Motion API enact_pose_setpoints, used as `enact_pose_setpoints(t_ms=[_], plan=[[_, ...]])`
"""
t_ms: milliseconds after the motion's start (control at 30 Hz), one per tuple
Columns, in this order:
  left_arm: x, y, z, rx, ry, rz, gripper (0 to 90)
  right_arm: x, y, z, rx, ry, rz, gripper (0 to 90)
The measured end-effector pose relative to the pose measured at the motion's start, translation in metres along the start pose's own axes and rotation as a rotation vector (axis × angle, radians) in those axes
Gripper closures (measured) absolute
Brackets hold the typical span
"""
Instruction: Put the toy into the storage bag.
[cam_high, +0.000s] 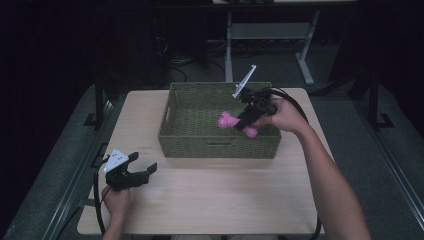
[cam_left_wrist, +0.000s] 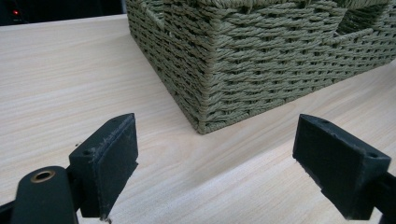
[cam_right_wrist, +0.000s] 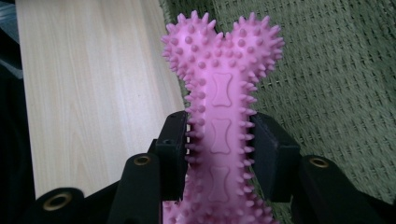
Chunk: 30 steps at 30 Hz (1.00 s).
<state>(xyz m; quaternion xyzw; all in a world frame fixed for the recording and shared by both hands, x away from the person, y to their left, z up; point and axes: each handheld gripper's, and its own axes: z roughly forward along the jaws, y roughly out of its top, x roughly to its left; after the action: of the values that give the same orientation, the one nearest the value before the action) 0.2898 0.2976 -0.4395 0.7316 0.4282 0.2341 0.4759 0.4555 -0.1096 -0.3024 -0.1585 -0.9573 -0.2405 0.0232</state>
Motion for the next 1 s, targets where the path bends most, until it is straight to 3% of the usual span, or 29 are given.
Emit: enact_pose_setpoints(t_ms=[600,1000], plan=[[0.002,0.000,0.000,-0.001,0.008,0.001,13.6,-0.019,0.008,-0.004,-0.002,-0.002,0.023,58.0],[0.003,0.001,-0.001,-0.006,0.004,0.000,13.6,-0.031,0.009,0.010,0.020,0.006,0.047,58.0]])
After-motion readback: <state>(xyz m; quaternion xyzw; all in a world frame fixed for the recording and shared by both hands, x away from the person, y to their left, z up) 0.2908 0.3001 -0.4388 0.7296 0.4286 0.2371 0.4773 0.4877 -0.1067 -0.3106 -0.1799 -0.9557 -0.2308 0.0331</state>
